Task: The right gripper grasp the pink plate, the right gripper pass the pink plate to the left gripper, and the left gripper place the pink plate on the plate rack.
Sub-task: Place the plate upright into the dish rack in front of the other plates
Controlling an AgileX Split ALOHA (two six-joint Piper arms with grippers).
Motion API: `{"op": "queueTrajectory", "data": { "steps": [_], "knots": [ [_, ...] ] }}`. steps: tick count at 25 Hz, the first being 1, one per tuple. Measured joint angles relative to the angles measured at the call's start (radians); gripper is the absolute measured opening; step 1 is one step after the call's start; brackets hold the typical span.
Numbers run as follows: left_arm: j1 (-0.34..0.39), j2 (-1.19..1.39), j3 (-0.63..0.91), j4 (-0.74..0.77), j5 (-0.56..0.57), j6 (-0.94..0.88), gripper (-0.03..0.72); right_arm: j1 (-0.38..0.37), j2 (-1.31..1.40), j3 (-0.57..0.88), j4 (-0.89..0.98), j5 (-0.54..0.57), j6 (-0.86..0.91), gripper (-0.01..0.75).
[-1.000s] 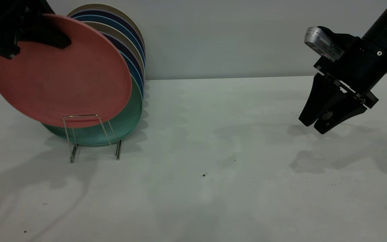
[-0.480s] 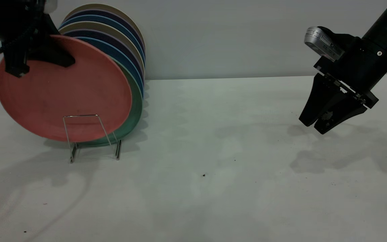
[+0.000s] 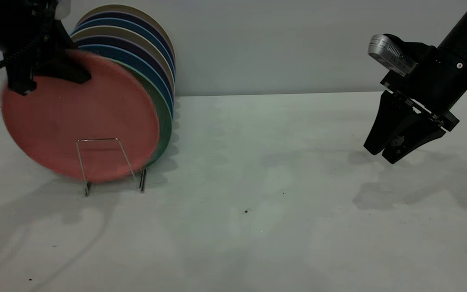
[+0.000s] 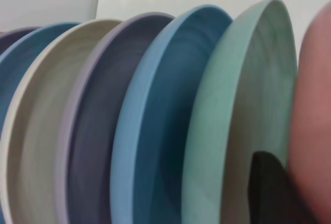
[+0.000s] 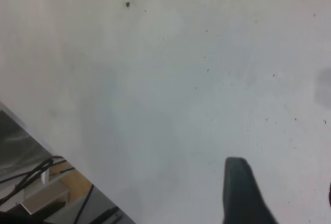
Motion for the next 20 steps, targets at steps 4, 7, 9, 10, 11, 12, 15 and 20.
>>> {"op": "queueTrajectory", "data": {
  "steps": [4,7,9,10,11,12,15,20],
  "knots": [
    [0.0,0.0,-0.002,-0.002,-0.005,0.0,0.404,0.0,0.0,0.0,0.0,0.0,0.0,0.419],
    [0.0,0.0,-0.003,-0.002,-0.008,0.0,0.446,0.0,0.0,0.0,-0.001,0.0,0.0,0.419],
    [0.0,-0.001,-0.003,-0.002,-0.008,-0.002,0.451,0.0,0.0,0.0,-0.004,0.0,0.0,0.419],
    [0.0,-0.003,-0.003,-0.002,-0.005,-0.006,0.452,0.0,0.0,0.0,-0.007,0.0,0.0,0.419],
    [0.0,-0.009,-0.003,-0.002,0.002,-0.015,0.453,0.0,0.0,0.0,-0.009,0.0,0.0,0.419],
    [0.0,-0.021,-0.003,-0.002,0.014,-0.031,0.453,0.0,0.0,0.0,-0.011,0.0,0.0,0.418],
    [0.0,-0.08,-0.004,-0.002,0.082,-0.135,0.459,0.0,0.0,0.0,-0.012,0.0,0.0,0.419],
    [0.0,-0.202,-0.005,0.055,0.275,-0.412,0.46,0.0,-0.002,0.0,-0.018,0.0,0.0,0.419]
  ]
}}
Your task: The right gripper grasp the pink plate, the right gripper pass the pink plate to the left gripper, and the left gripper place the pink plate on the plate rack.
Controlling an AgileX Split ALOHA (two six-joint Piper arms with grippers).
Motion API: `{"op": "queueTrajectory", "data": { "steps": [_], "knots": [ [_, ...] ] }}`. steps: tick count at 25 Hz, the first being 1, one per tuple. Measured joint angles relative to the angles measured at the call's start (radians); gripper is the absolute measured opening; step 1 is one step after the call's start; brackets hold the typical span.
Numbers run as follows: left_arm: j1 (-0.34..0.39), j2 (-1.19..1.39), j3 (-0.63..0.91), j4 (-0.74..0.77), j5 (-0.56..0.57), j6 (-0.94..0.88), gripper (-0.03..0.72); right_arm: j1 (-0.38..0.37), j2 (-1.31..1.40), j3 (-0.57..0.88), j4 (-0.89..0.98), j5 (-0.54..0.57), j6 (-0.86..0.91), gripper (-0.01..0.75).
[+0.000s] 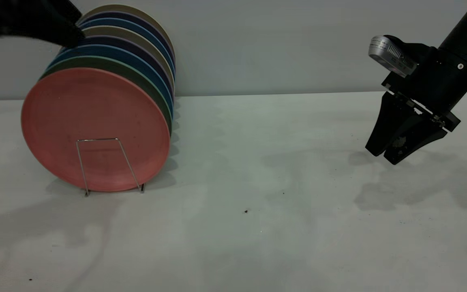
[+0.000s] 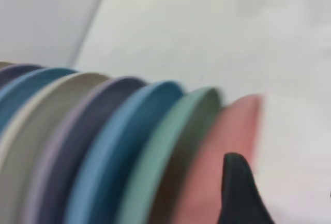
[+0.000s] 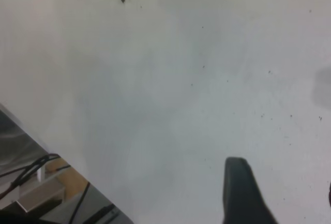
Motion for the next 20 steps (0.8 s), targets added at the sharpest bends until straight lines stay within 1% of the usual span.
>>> {"op": "queueTrajectory", "data": {
  "steps": [2,4,5,7,9,10,11,13,15,18,20],
  "knots": [
    [0.0,-0.036,0.0,0.082,0.046,-0.207,0.46,0.0,-0.01,0.0,-0.015,0.0,0.007,0.419],
    [0.011,-0.066,0.0,0.185,0.053,-0.484,0.46,0.0,-0.044,0.0,-0.046,0.0,0.046,0.416],
    [0.024,-0.077,0.0,0.245,0.053,-0.663,0.46,0.0,-0.072,0.0,-0.079,0.0,0.074,0.412],
    [0.057,-0.097,0.0,0.377,0.06,-1.034,0.46,0.0,-0.133,0.0,-0.179,0.006,0.162,0.399],
    [0.089,-0.112,0.0,0.546,0.099,-1.329,0.46,0.0,-0.2,0.0,-0.301,0.013,0.253,0.382],
    [0.098,-0.121,0.0,0.634,0.132,-1.456,0.46,0.0,-0.235,0.0,-0.366,0.017,0.301,0.377],
    [0.103,-0.13,0.0,0.702,0.164,-1.542,0.46,0.0,-0.269,0.0,-0.426,0.02,0.345,0.373],
    [0.103,-0.151,0.0,0.821,0.243,-1.665,0.46,0.0,-0.33,0.003,-0.511,0.024,0.406,0.369],
    [0.103,-0.19,0.0,0.857,0.299,-1.704,0.46,0.0,-0.414,0.035,-0.541,0.024,0.44,0.368],
    [0.103,-0.273,0.0,0.843,0.362,-1.704,0.46,0.0,-0.569,0.127,-0.542,0.029,0.464,0.366],
    [0.103,-0.345,0.003,0.8,0.391,-1.671,0.46,0.0,-0.691,0.21,-0.542,0.031,0.472,0.366]
  ]
}}
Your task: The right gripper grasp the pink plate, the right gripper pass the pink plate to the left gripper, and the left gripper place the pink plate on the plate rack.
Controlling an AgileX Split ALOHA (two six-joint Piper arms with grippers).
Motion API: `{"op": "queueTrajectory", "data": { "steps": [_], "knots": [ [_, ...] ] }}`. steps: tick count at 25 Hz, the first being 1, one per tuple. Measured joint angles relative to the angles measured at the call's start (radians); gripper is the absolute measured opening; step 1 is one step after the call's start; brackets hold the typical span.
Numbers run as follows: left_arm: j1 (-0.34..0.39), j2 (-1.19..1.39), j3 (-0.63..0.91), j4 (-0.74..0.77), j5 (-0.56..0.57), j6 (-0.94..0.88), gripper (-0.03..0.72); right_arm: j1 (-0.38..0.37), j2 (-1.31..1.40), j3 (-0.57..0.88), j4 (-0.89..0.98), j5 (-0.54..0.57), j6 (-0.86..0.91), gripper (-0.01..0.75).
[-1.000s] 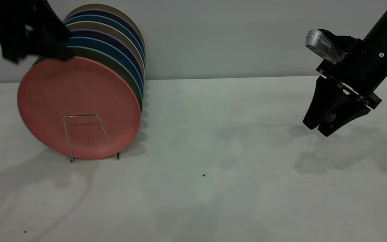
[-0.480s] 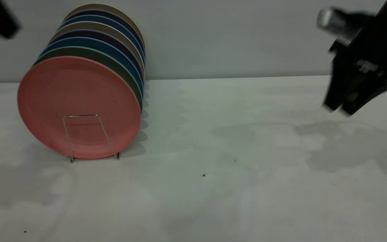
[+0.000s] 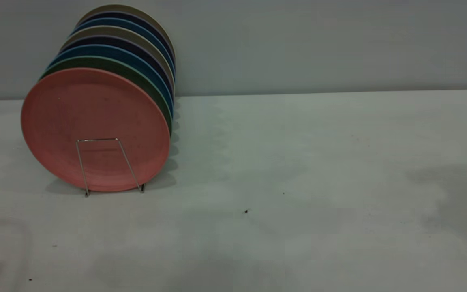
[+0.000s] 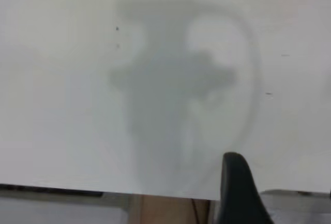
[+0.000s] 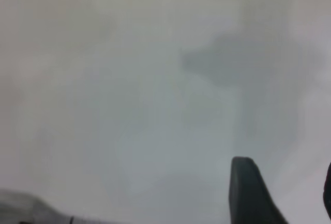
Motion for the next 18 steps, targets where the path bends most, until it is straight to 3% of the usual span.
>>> {"op": "queueTrajectory", "data": {
  "steps": [6,13,18],
  "knots": [
    [0.0,-0.321,0.143,-0.096,-0.021,0.069,0.46,0.0,-0.471,0.299,0.0,0.017,0.0,0.366],
    [0.0,-0.695,0.312,-0.109,0.004,0.08,0.46,0.001,-1.074,0.486,0.048,0.03,-0.018,0.366],
    [0.0,-0.901,0.407,-0.149,0.04,0.084,0.46,0.104,-1.345,0.562,0.069,0.03,0.008,0.366]
  ]
}}
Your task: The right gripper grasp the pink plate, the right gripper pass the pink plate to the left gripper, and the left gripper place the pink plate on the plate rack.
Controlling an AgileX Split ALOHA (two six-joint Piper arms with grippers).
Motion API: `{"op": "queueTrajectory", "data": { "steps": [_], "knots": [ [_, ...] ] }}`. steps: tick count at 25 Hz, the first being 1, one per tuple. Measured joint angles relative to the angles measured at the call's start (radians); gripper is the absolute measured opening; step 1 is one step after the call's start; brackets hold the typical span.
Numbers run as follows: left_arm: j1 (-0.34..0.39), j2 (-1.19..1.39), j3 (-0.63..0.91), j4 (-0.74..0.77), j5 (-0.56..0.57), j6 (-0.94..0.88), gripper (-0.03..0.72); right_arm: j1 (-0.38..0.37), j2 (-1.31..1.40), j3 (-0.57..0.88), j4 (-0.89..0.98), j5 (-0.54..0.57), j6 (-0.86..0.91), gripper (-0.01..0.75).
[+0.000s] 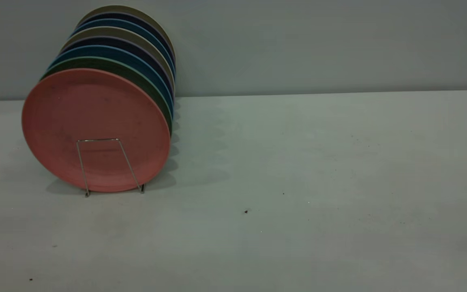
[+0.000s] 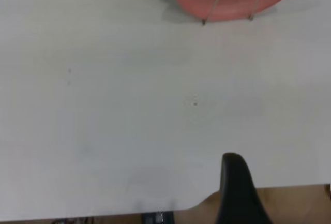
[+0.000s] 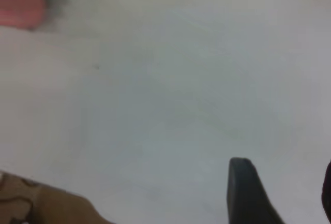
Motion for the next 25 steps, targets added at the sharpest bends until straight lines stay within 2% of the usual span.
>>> {"op": "queueTrajectory", "data": {
  "steps": [8,11,16,21,25],
  "knots": [
    [0.0,-0.309,0.144,-0.011,0.001,-0.015,0.46,0.102,-0.238,0.14,-0.084,0.001,0.022,0.366],
    [0.0,-0.405,0.165,-0.017,0.001,0.01,0.46,0.106,-0.238,0.222,-0.095,-0.002,0.026,0.366],
    [0.0,-0.456,0.197,-0.023,-0.001,0.063,0.46,0.106,-0.238,0.346,-0.096,-0.072,0.009,0.366],
    [0.0,-0.456,0.291,-0.021,-0.015,0.069,0.46,0.106,-0.238,0.364,-0.108,-0.101,0.0,0.366],
    [0.0,-0.456,0.305,0.011,-0.021,0.031,0.46,0.106,-0.238,0.37,-0.129,-0.1,0.013,0.366]
  ]
}}
